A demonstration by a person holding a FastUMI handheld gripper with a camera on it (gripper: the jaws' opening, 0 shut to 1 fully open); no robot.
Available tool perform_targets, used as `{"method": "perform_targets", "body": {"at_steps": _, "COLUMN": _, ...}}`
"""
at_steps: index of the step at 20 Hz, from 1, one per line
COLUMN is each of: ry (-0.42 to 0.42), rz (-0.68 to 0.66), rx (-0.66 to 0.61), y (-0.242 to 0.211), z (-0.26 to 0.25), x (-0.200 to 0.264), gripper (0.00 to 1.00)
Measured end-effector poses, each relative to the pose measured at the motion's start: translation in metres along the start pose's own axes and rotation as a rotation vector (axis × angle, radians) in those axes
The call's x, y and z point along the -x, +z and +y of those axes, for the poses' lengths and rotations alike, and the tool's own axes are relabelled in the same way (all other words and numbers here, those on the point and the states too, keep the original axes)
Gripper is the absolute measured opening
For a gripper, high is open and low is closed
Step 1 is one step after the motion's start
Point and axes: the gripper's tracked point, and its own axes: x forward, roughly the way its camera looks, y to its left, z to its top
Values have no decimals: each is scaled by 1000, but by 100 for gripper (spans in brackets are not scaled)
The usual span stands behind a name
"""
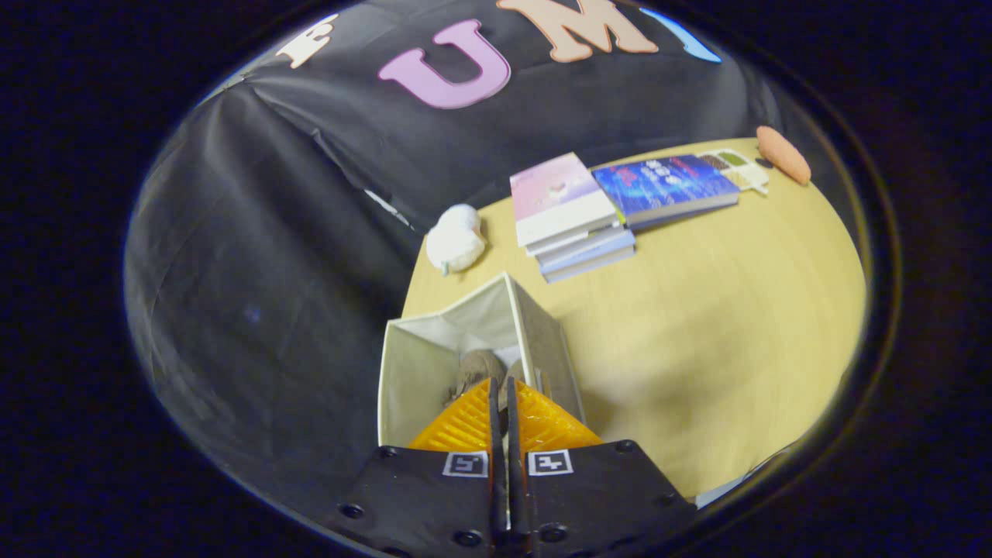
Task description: Open the storage box then place both shoes into the box .Put the left shoe in first, then the right shoe, with the right side of both shoes facing outward in a uniform manner.
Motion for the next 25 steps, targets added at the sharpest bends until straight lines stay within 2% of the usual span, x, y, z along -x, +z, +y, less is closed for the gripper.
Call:
{"method": "perform_targets", "body": {"at_steps": 7, "ry": -101, "rz": -434, "rx": 250, "y": 133, "z": -20, "x": 62, "gripper": 5}}
{"method": "perform_targets", "body": {"at_steps": 11, "ry": -171, "rz": -649, "rx": 384, "y": 186, "z": -16, "x": 111, "gripper": 5}}
{"method": "perform_targets", "body": {"at_steps": 14, "ry": -192, "rz": -762, "rx": 450, "y": 211, "z": -4, "x": 139, "gripper": 5}}
{"method": "perform_targets", "body": {"at_steps": 17, "ry": -201, "rz": -831, "rx": 455, "y": 231, "z": 4, "x": 160, "gripper": 5}}
{"method": "perform_targets", "body": {"at_steps": 22, "ry": -266, "rz": -957, "rx": 486, "y": 253, "z": 0, "x": 191, "gripper": 5}}
{"method": "perform_targets", "body": {"at_steps": 25, "ry": -275, "rz": -989, "rx": 501, "y": 255, "z": 2, "x": 197, "gripper": 5}}
